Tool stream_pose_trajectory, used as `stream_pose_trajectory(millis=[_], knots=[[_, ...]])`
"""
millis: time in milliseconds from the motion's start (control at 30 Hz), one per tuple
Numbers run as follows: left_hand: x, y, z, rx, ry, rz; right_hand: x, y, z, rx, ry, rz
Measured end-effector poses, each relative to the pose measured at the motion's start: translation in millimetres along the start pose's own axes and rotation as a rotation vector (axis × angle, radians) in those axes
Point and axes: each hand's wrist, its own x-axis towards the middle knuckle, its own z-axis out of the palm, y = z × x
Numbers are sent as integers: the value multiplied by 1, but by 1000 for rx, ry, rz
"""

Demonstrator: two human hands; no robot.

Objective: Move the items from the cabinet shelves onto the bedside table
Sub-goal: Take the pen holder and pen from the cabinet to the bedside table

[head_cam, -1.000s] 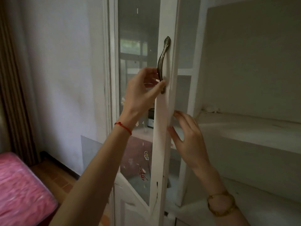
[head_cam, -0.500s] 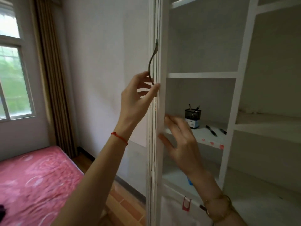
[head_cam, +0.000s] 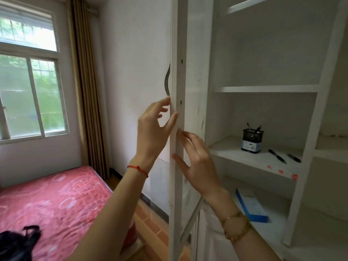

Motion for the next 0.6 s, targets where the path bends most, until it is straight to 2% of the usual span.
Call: stream_pose_trajectory(millis=[333, 600], knots=[[11, -73, -29, 154, -4, 10, 36, -21, 69, 66, -88, -56], [12, -89, -32, 140, 5, 47, 41, -17, 78, 118, -88, -71]])
